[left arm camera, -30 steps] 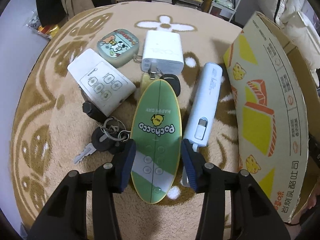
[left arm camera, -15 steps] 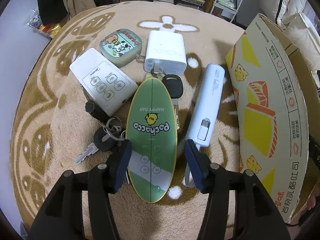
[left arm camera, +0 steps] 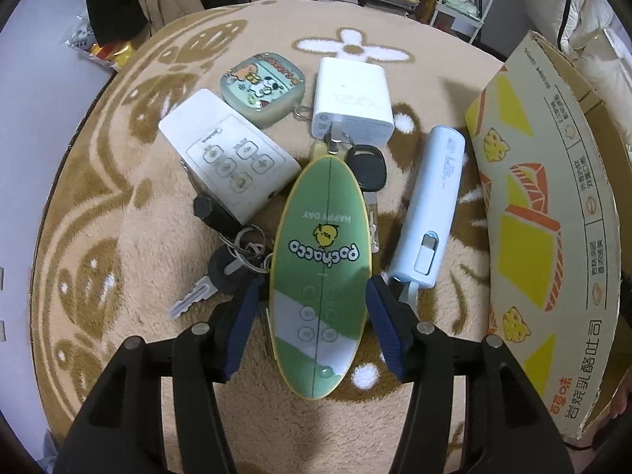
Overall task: Organize rigid objects
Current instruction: 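Lower the left gripper and grasp the green surfboard keychain, then carry the surfboard keychain with the left gripper into the box and release, then return the left gripper over the light-blue power bank, then grasp the light-blue power bank with the left gripper and lift, then carry the power bank with the left gripper into the box and release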
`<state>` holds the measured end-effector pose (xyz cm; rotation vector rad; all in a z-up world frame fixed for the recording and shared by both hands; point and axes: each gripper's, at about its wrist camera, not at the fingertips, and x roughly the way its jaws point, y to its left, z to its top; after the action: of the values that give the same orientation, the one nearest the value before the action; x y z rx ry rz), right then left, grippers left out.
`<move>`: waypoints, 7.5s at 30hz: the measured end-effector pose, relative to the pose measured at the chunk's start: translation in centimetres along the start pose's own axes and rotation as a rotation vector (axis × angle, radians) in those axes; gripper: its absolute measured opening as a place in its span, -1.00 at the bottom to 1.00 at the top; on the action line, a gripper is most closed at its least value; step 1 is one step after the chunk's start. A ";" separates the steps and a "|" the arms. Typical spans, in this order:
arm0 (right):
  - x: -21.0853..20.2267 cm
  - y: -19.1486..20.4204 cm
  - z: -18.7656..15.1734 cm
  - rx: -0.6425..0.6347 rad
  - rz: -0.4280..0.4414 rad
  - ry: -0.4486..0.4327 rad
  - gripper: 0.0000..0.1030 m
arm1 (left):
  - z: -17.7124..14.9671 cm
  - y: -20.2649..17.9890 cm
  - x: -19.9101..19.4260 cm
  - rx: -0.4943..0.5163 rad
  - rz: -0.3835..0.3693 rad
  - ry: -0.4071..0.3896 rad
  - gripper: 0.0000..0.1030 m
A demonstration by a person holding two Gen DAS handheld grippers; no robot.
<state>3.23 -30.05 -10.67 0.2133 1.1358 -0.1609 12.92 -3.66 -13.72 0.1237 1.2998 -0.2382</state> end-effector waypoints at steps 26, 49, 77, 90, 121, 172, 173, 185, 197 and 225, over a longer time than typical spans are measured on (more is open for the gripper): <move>0.0 0.0 0.1 0.001 0.000 0.001 -0.86 | 0.1 -2.0 1.6 0.069 0.018 -0.003 0.05; -0.1 0.0 -0.1 -0.003 -0.001 0.002 -0.85 | 0.2 -3.9 -10.5 0.054 0.044 -0.230 0.05; -0.1 0.0 0.0 -0.004 -0.001 0.003 -0.85 | -0.5 -17.3 -9.5 0.259 -0.025 -0.211 0.06; -0.3 0.7 -0.5 -0.016 -0.008 -0.001 -0.84 | -0.6 -17.2 -10.4 0.284 0.005 -0.208 0.15; -0.7 0.7 -0.5 -0.017 -0.008 0.004 -0.84 | 1.6 -6.7 -8.1 0.206 0.056 -0.278 0.89; 0.2 0.4 -0.3 -0.033 -0.010 0.031 -0.84 | 2.0 -6.6 0.9 0.277 -0.105 -0.116 -0.16; 0.2 0.4 -0.3 -0.032 -0.008 0.032 -0.84 | 2.0 -6.6 1.1 0.275 -0.092 -0.116 -0.16; 0.3 0.7 0.5 -0.044 -0.010 0.049 -0.84 | 2.1 -7.5 2.7 0.285 -0.084 -0.129 -0.50; 0.1 0.6 0.7 -0.050 -0.006 0.045 -0.84 | 2.5 -6.5 -0.3 0.226 0.004 -0.186 -0.50; 0.0 0.5 0.9 -0.050 -0.008 0.048 -0.84 | 1.5 -10.1 -17.0 0.306 0.049 -0.506 -0.50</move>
<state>4.18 -29.82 -10.27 0.1686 1.1869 -0.1352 7.68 -12.06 3.50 0.3329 0.7505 -0.3979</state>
